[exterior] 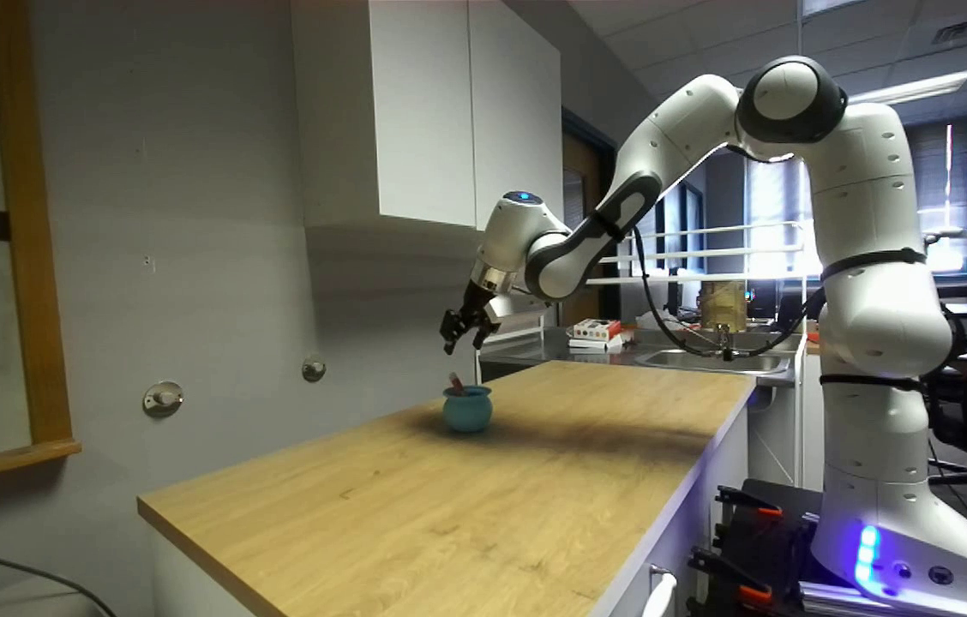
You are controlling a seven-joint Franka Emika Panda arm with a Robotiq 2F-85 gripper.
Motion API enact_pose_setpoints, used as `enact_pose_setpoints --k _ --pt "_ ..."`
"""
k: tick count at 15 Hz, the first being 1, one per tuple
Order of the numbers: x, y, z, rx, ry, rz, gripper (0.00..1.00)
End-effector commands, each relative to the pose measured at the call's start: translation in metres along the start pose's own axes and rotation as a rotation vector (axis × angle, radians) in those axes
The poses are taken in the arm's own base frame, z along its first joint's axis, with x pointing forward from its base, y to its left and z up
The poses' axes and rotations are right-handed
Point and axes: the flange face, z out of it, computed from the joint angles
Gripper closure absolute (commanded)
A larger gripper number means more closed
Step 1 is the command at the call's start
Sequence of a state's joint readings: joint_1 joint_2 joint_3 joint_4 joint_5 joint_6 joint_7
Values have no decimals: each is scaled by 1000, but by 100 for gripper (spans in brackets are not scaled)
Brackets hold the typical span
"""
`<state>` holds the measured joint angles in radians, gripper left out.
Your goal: Put the marker inside the blue container
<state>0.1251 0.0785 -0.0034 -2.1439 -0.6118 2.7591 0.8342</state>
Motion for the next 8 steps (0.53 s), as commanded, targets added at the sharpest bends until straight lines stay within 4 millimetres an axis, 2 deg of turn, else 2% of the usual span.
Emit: enact_pose_setpoints --k 1,3,4,8 --pt "-9 3 -15 -7 -15 2 0" --pt "-20 0 -24 22 -105 -13 0" --pt "-36 -8 -26 46 -175 -28 0" --pt "-56 -21 -63 171 -386 -72 0"
